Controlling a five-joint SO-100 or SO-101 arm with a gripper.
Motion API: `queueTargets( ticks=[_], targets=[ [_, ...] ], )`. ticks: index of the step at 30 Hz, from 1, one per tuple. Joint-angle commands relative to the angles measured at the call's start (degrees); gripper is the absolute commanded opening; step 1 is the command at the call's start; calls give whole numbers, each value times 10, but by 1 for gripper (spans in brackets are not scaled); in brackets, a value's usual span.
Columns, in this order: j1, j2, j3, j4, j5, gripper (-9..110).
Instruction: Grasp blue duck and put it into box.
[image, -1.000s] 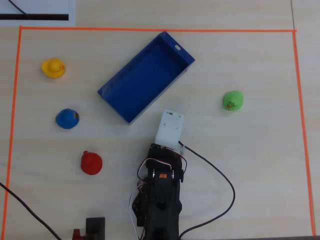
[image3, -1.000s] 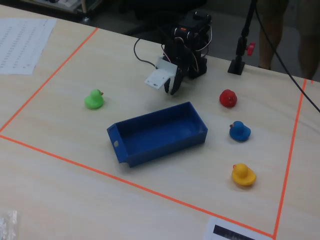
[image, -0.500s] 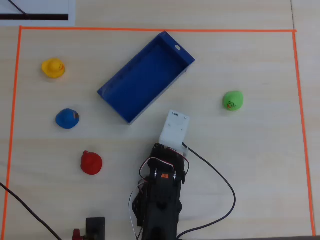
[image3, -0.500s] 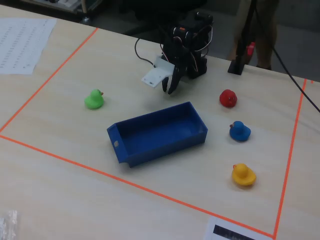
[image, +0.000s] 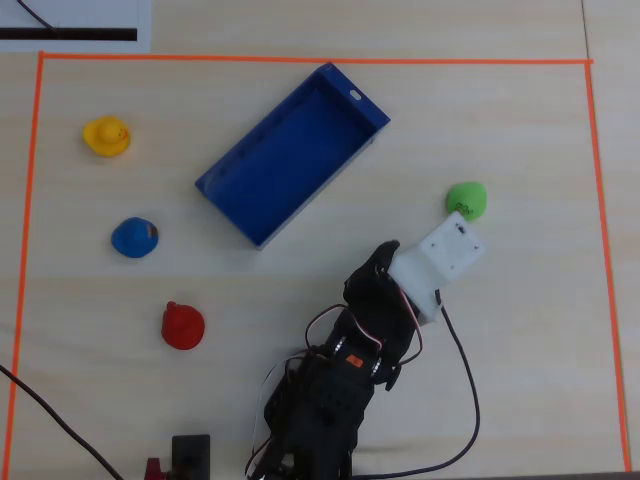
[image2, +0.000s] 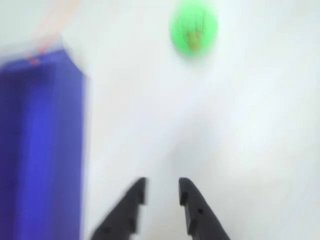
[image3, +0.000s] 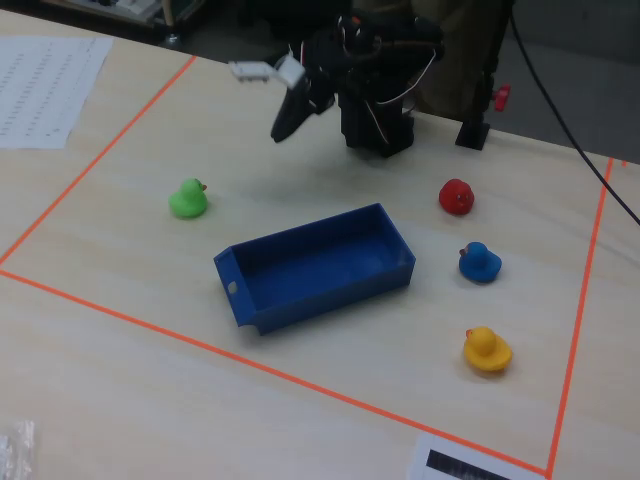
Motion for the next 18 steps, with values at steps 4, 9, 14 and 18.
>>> queueTargets(
  ticks=[4,9,14,18],
  targets=[
    [-148,-305,-706,367,19,34],
    [-262,-429,-891,423,117,37],
    [-362,-475,-887,421,158,55],
    [-506,-527,-894,421,200,54]
  ],
)
